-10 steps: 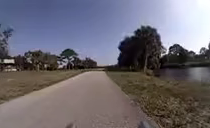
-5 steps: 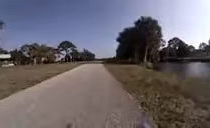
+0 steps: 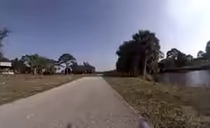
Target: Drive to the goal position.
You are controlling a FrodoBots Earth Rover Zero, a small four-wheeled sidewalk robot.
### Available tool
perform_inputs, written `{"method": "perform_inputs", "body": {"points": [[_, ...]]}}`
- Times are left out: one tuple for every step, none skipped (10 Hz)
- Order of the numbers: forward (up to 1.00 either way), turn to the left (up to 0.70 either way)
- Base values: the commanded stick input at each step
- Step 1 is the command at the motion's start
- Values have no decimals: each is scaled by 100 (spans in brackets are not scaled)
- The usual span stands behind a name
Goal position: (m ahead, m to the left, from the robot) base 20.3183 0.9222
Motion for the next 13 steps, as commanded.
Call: {"method": "perform_inputs", "body": {"points": [[100,3],[100,3],[100,3],[100,4],[100,9],[100,36],[100,40],[100,40],[100,40],[100,40],[100,40],[100,40],[100,40]]}}
